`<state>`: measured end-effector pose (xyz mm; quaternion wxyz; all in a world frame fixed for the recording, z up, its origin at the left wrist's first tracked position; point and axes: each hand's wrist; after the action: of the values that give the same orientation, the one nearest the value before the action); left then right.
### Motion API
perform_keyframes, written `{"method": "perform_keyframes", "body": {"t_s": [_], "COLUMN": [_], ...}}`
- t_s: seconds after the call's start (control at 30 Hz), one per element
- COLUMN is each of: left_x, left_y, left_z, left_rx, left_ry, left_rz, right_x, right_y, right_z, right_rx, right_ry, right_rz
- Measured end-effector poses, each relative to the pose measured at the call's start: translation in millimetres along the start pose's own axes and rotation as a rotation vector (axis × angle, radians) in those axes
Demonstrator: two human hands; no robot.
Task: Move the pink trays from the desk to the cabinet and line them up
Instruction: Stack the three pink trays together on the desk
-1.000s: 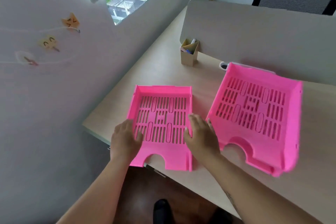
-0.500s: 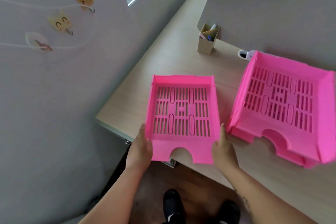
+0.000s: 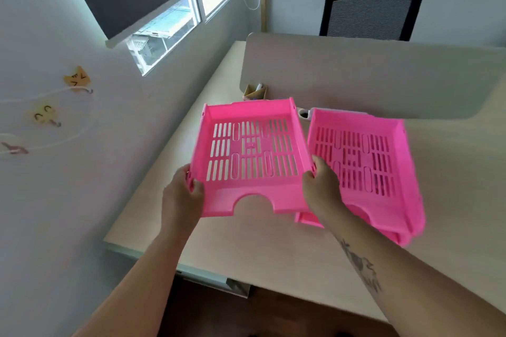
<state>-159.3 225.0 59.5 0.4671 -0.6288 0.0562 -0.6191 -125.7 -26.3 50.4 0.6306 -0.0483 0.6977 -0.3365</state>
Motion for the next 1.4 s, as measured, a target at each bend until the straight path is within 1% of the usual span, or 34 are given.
{"method": "perform_keyframes", "body": {"t_s": [0.1,0.2,0.27,0.37,0.53,0.67,0.87,1.1,1.3,1.4], "left_x": [54.4,100.2,121.2,141.6,144.8,148.5,149.8,135.2,123.8,121.0], "left_y": [35.2,78.6,105.3,142.2,166.4,175.7,174.4,167.2,167.6,172.4], "left_z": [-8.9,-25.2,-38.2,-61.0,-77.0,-85.0,-79.8,-83.9,-72.5,-66.8], "left_rx": [-0.061,-0.158,-0.213,-0.262,-0.273,-0.298,-0.225,-0.323,-0.409,-0.422], "left_ry": [0.057,0.109,0.117,0.09,0.061,0.076,0.084,0.108,0.13,0.128], "left_rz": [-0.109,-0.153,-0.15,-0.127,-0.059,-0.013,-0.039,-0.055,-0.088,-0.089], "right_x": [15.5,44.4,69.5,106.3,130.8,146.5,145.3,149.8,129.9,125.0], "right_y": [-52.0,-104.1,-131.2,-158.2,-164.5,-171.8,-165.4,-153.9,-161.6,-160.1], "right_z": [23.3,40.6,51.7,64.8,71.1,78.0,73.7,59.3,49.9,55.2], "right_rx": [0.136,0.238,0.286,0.296,0.271,0.247,0.258,0.25,0.218,0.206], "right_ry": [0.016,0.06,0.08,0.123,0.122,0.112,0.114,0.126,0.19,0.219], "right_rz": [0.038,0.029,0.021,0.006,0.02,0.017,0.05,-0.08,-0.064,-0.073]}}
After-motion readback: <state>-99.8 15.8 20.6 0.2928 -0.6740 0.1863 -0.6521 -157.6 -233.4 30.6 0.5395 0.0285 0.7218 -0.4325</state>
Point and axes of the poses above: each hand's wrist, its own z-axis towards the middle knuckle, its own y-axis out of the palm, x = y × z, and after that the axes turned 13 degrees about x, right-handed
